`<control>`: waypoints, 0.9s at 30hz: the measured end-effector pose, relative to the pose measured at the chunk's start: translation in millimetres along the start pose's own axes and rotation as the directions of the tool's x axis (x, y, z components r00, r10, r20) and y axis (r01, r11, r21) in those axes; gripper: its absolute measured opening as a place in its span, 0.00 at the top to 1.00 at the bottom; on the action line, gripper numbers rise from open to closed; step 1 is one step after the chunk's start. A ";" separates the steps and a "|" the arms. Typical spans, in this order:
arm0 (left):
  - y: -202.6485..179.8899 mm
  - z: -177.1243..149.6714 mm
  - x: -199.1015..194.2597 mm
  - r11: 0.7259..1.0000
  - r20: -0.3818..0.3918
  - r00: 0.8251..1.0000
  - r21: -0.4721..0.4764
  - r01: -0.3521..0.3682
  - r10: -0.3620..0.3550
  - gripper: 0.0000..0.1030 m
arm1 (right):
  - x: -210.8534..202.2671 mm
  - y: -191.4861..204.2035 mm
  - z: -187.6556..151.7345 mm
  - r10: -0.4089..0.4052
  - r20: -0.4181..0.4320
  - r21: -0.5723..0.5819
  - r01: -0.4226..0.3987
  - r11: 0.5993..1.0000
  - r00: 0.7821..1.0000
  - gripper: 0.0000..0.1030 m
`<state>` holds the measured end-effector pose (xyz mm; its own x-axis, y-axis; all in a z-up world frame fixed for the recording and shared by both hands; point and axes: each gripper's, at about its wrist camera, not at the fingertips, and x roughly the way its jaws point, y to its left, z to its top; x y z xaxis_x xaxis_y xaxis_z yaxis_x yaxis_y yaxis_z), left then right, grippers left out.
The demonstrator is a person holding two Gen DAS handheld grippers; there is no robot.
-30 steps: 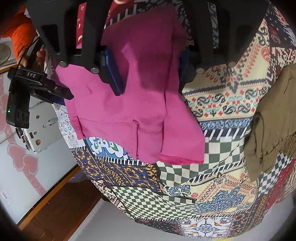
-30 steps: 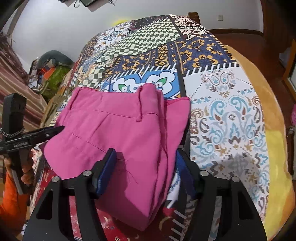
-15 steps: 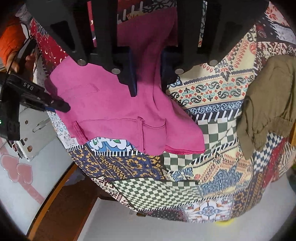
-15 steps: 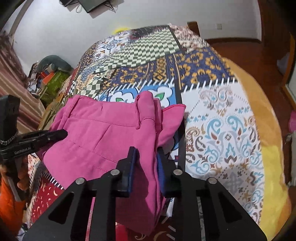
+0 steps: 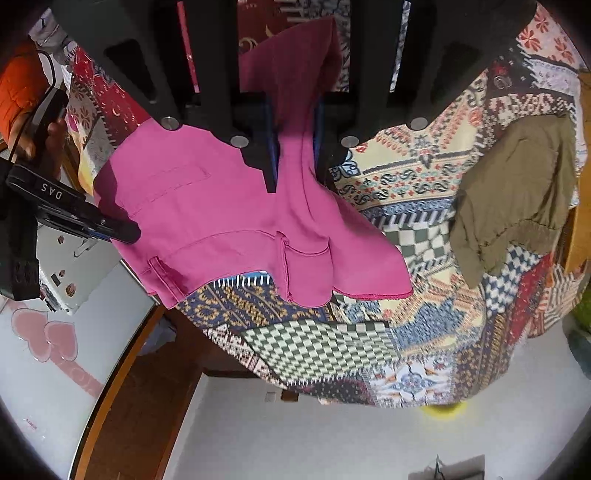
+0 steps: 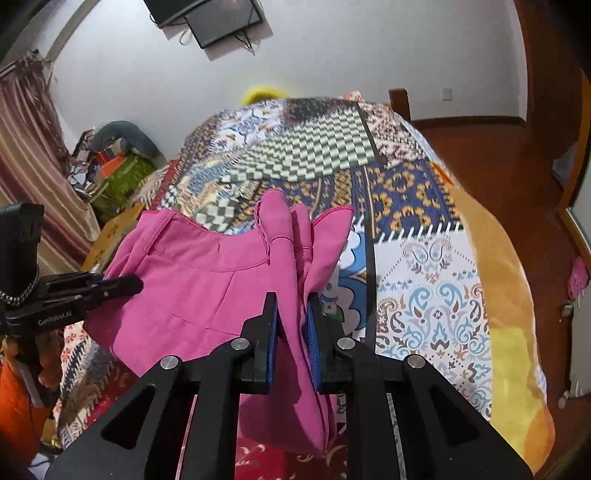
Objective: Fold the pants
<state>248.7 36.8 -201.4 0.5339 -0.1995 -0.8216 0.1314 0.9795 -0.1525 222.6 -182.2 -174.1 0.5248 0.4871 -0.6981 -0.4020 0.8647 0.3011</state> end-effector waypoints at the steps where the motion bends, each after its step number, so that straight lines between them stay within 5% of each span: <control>1: 0.1 -0.3 -5.6 1.000 0.010 1.000 0.001 -0.005 0.005 0.84 | -1.6 2.9 1.7 0.004 0.006 -0.004 -0.004 1.000 1.000 0.88; 13: 20.2 -8.4 -79.7 0.997 0.136 0.988 -0.045 -0.062 0.068 0.85 | -23.7 56.1 23.2 0.064 0.091 -0.109 -0.054 0.993 0.994 0.88; 27: 76.7 -27.5 -152.9 0.984 0.254 0.955 -0.129 -0.123 0.153 0.85 | -13.6 136.7 47.8 0.139 0.120 -0.264 -0.103 0.959 0.983 0.88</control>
<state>154.2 143.1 -102.5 0.7422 -0.0476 -0.6685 -0.0443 0.9918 -0.1198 196.4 -64.7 -92.4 0.5502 0.6133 -0.5668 -0.6378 0.7467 0.1889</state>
